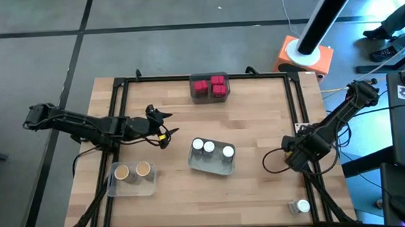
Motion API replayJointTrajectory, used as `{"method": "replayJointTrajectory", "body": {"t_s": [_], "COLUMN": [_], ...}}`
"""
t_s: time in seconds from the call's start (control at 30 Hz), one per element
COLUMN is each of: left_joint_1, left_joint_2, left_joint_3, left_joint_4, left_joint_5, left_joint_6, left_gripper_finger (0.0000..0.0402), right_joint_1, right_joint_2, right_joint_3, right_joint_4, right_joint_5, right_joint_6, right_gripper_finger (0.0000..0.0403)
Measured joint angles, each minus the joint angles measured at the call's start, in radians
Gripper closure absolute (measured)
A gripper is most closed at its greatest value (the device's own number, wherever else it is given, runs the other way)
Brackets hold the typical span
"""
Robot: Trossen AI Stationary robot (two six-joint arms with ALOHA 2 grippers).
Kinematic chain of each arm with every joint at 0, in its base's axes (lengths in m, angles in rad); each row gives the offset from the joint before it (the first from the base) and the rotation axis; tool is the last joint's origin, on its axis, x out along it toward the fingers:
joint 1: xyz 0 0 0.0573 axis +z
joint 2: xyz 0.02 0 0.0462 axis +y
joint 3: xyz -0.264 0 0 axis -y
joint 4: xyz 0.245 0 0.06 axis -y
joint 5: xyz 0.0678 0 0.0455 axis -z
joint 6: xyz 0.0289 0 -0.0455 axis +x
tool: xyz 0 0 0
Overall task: Sort spices by type
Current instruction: Put the brown seasoning bottle into the transparent bin
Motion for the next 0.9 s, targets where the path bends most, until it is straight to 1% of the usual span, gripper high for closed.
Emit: {"method": "replayJointTrajectory", "body": {"t_s": [0.17, 0.3, 0.53, 0.73, 0.9], "left_joint_1": [0.000, 0.000, 0.000, 0.000, 0.000], "left_joint_2": [0.000, 0.000, 0.000, 0.000, 0.000], "left_joint_3": [0.000, 0.000, 0.000, 0.000, 0.000], "left_joint_4": [0.001, 0.001, 0.002, 0.007, 0.013], "left_joint_5": [0.000, 0.000, 0.000, 0.000, 0.000], "left_joint_6": [0.000, -0.001, -0.006, -0.008, -0.008], "left_gripper_finger": [0.0090, 0.0090, 0.0090, 0.0090, 0.0090], "right_joint_1": [-0.001, -0.001, -0.001, -0.001, -0.001], "right_joint_2": [-0.001, -0.001, 0.006, 0.006, 0.006], "right_joint_3": [0.002, 0.002, 0.001, 0.001, 0.001], "right_joint_4": [0.013, 0.016, 0.089, 0.148, 0.190], "right_joint_5": [0.022, 0.005, -0.017, -0.062, -0.054], "right_joint_6": [0.029, 0.090, 0.134, 0.196, 0.211], "right_gripper_finger": [0.0039, 0.0040, 0.0040, 0.0040, 0.0040]}}
